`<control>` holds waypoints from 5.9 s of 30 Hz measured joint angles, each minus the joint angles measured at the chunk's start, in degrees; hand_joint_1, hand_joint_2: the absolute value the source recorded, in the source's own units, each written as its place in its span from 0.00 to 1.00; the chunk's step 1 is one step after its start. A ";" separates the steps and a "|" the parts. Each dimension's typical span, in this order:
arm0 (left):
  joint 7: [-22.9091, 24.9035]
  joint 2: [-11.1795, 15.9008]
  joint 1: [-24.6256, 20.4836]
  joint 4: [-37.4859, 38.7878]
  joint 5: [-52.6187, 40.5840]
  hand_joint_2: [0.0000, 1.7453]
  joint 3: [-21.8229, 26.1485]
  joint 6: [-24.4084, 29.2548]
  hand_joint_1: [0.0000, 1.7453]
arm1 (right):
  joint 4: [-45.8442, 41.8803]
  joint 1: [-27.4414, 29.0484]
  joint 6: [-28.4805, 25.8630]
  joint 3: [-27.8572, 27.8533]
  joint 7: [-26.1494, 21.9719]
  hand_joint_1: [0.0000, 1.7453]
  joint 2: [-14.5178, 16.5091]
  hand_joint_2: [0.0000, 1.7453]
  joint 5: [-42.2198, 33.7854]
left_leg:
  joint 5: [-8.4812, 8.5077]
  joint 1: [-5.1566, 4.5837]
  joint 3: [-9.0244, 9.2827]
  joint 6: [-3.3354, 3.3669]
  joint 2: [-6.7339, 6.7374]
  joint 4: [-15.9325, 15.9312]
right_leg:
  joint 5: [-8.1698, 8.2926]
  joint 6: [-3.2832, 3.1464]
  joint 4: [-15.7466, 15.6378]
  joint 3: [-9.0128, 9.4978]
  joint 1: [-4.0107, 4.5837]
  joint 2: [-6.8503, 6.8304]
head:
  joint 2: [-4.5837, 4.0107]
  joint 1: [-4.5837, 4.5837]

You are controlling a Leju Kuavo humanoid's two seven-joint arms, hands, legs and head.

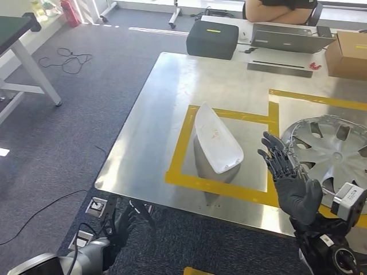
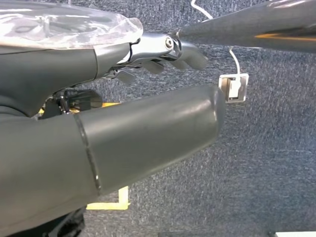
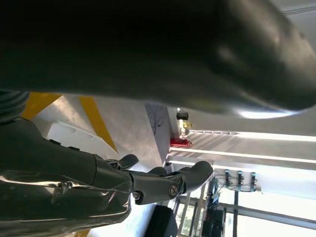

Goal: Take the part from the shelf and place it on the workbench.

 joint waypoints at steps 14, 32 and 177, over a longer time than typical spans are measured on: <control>0.22 0.09 -0.72 0.00 0.05 0.00 0.02 0.00 0.00 | 1.08 -0.76 -0.09 -1.04 -0.32 0.00 -0.02 0.00 0.81 | -2.98 1.01 -4.07 -3.71 0.02 6.23 | 3.23 -1.59 -7.40 5.49 -0.98 0.17 | 0.00 -0.50; 0.32 -0.14 -1.64 0.00 -0.15 0.00 0.02 -0.07 0.00 | 1.70 -1.09 -0.56 -1.35 -0.31 0.00 0.07 0.00 1.03 | -0.95 -0.44 0.24 0.51 0.54 0.96 | -3.02 0.34 6.94 -3.83 -0.30 0.07 | 0.00 -0.46; -1.76 2.15 1.70 -0.07 1.22 0.00 1.55 0.34 0.00 | 7.60 1.18 -2.50 -4.22 -2.93 0.00 4.25 0.00 3.61 | -1.76 0.99 -0.14 -2.76 -3.59 3.01 | 4.28 -1.71 -7.74 5.29 0.34 5.82 | 0.00 -0.86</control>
